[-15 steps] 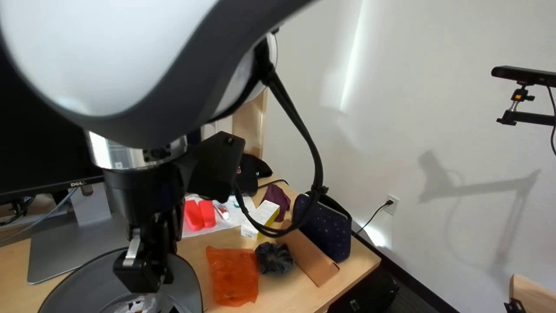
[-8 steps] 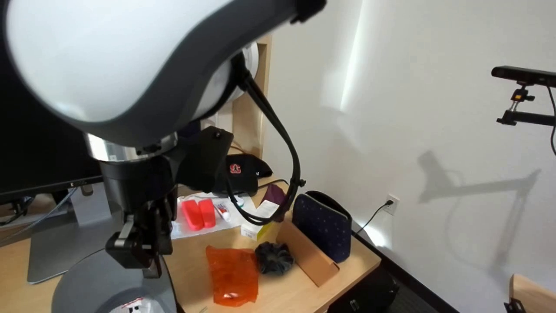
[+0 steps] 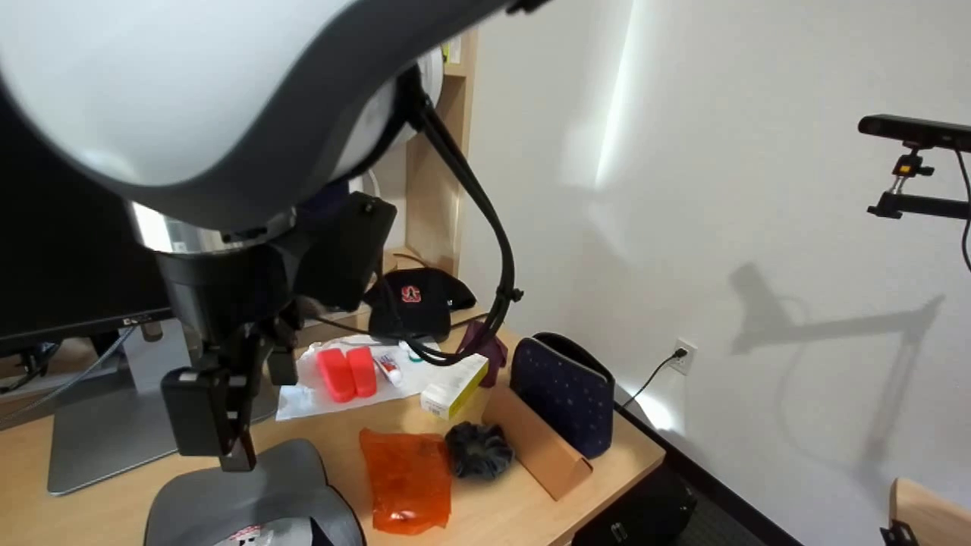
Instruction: Pick up a cap and place it in the middle of the desk
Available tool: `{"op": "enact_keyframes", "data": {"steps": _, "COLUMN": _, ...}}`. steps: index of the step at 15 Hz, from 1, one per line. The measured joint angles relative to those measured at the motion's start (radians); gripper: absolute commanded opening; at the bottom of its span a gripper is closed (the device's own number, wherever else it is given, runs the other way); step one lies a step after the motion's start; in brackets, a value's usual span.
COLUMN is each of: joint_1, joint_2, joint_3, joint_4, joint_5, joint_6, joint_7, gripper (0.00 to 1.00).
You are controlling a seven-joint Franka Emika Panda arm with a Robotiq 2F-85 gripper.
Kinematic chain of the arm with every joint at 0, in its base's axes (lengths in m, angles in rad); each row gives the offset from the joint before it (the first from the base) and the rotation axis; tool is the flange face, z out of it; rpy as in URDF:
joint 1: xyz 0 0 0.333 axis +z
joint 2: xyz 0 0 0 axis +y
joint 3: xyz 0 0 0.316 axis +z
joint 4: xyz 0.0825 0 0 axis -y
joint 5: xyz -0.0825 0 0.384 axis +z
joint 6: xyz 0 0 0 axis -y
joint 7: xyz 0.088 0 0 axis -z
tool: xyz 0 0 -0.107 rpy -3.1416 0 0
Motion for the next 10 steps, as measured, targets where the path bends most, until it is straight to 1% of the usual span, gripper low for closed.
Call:
{"op": "enact_keyframes", "data": {"steps": 3, "joint_1": 0.021, "joint_2": -0.042, "joint_3": -0.008, "joint_4": -0.013, "joint_5": -0.047, "joint_6": -0.024, "joint_7": 0.047, "gripper": 1.00}}
{"op": "enact_keyframes", "data": {"steps": 5, "joint_1": 0.026, "joint_2": -0.094, "joint_3": -0.014, "joint_4": -0.044, "joint_5": -0.060, "joint_6": -0.045, "joint_7": 0.085, "gripper": 1.00}}
{"op": "enact_keyframes", "data": {"steps": 7, "joint_1": 0.016, "joint_2": -0.155, "joint_3": -0.018, "joint_4": -0.088, "joint_5": -0.059, "joint_6": -0.053, "joint_7": 0.088, "gripper": 1.00}}
{"op": "enact_keyframes", "data": {"steps": 10, "joint_1": -0.025, "joint_2": -0.235, "joint_3": -0.024, "joint_4": -0.159, "joint_5": -0.038, "joint_6": -0.052, "joint_7": 0.082, "gripper": 1.00}}
